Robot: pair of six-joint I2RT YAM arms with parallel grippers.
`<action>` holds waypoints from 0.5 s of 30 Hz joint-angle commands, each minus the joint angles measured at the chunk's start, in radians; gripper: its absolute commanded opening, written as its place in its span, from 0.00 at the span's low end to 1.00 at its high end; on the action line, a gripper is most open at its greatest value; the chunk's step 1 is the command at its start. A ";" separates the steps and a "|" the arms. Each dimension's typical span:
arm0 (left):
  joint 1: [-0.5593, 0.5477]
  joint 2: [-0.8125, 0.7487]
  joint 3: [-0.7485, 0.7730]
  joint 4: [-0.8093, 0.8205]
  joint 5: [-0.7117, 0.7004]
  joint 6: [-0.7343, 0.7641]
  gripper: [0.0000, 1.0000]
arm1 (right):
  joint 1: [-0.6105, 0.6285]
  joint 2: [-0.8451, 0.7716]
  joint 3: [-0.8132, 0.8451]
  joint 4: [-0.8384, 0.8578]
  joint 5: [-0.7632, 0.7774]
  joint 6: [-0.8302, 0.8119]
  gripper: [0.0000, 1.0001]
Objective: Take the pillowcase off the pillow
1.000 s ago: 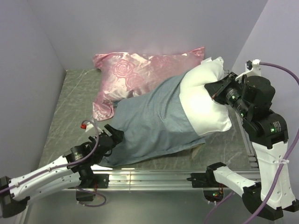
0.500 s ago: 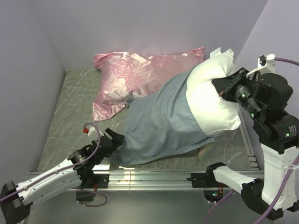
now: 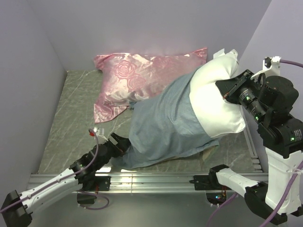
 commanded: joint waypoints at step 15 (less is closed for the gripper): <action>-0.001 -0.070 -0.075 0.107 0.206 0.066 0.84 | -0.006 -0.026 0.014 0.208 -0.001 0.013 0.00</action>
